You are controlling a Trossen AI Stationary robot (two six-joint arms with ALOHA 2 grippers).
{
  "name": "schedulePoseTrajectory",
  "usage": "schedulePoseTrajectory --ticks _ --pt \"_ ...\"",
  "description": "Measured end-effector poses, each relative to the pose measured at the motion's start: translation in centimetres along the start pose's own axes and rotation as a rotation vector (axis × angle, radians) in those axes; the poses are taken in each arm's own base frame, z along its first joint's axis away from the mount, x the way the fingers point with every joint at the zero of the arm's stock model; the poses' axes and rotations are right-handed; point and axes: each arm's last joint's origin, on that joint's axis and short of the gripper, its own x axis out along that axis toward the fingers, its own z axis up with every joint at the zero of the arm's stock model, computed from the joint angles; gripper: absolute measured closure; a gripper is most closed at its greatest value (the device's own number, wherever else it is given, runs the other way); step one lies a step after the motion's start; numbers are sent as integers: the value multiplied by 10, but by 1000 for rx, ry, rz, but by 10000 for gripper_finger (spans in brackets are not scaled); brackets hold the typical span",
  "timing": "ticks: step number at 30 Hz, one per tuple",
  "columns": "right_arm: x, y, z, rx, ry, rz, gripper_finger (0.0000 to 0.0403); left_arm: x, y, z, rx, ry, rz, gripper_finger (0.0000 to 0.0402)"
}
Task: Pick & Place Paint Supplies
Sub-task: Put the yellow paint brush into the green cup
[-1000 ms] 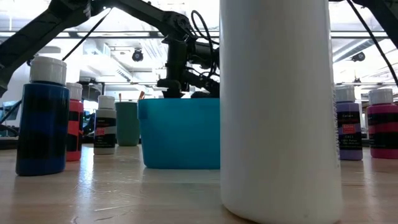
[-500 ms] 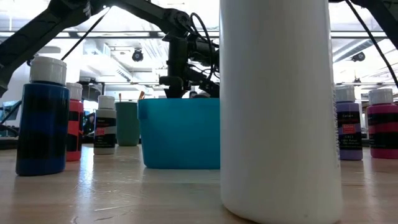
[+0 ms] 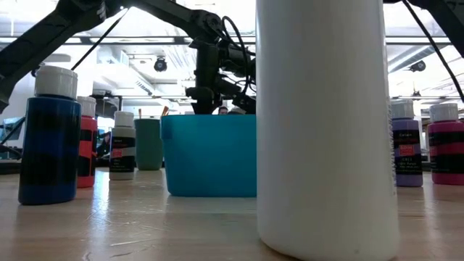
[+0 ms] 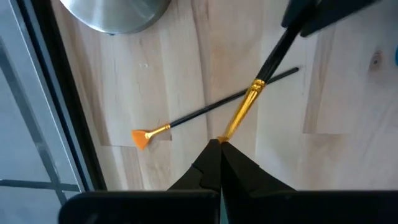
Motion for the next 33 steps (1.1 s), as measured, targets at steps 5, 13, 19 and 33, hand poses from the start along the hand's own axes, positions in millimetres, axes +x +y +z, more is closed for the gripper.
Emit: schedulePoseTrajectory --ticks 5,13,19,33 --pt "0 -1 -2 -9 23 -10 385 0 -1 0 2 1 -9 401" --pt "0 -1 -2 -10 24 -11 391 0 -1 0 3 2 -6 401" --pt "0 0 -3 -17 35 -5 392 0 2 1 -12 17 65 373" --pt "-14 -2 11 -56 -3 -44 393 -48 18 -22 -132 -129 139 232"
